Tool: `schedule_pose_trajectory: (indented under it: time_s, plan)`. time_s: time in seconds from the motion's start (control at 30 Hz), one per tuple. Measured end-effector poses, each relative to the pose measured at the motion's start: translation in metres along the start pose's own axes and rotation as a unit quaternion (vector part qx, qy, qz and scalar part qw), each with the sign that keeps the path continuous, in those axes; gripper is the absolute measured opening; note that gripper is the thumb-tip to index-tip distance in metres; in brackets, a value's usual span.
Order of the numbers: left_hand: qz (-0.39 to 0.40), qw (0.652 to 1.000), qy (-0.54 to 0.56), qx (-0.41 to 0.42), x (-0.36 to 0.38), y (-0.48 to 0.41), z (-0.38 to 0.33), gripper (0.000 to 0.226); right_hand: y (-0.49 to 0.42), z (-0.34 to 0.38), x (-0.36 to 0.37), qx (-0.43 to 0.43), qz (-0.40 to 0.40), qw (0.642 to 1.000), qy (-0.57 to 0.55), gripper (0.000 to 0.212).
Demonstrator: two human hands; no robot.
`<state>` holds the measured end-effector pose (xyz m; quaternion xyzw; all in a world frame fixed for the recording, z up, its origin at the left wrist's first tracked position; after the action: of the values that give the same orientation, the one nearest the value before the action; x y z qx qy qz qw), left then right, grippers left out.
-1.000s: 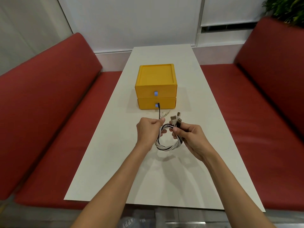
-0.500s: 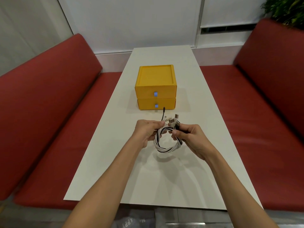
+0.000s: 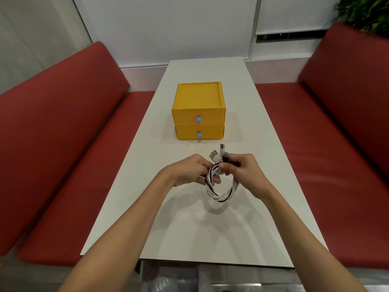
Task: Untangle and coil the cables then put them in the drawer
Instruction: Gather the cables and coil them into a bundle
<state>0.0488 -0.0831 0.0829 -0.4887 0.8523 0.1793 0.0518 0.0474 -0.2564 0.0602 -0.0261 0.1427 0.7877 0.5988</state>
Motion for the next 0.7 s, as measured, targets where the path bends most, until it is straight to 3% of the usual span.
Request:
schedule_pose_trajectory:
  time_s: [0.23, 0.4, 0.6, 0.7]
  plan:
    - [-0.010, 0.997, -0.061, 0.035, 0.003, -0.003, 0.014, 0.017, 0.001, -0.001, 0.009, -0.002, -0.032, 0.998, 0.054, 0.020]
    - [0.007, 0.995, -0.092, 0.035, 0.000, -0.003, 0.014, 0.010, 0.004, 0.003, 0.006, -0.054, -0.045, 0.980, 0.188, 0.014]
    - [0.017, 0.999, -0.027, 0.040, -0.002, -0.003, 0.001, 0.017, 0.002, 0.011, -0.010, -0.108, -0.040, 0.966, 0.232, 0.011]
    - [0.031, 0.999, -0.002, 0.030, -0.002, -0.003, -0.001, 0.014, -0.003, 0.010, -0.018, -0.096, -0.027, 0.956, 0.275, 0.009]
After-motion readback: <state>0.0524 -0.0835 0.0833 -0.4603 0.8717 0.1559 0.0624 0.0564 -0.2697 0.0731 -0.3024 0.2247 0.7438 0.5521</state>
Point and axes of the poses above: each hand's wrist, its own y-axis away from the middle knuckle, its own x-axis out of the palm, z = x × y, the point moved 1 cm from there along -y, towards the middle knuckle, and after that the axes turned 13 degrees about x, right-handed, at the moved point
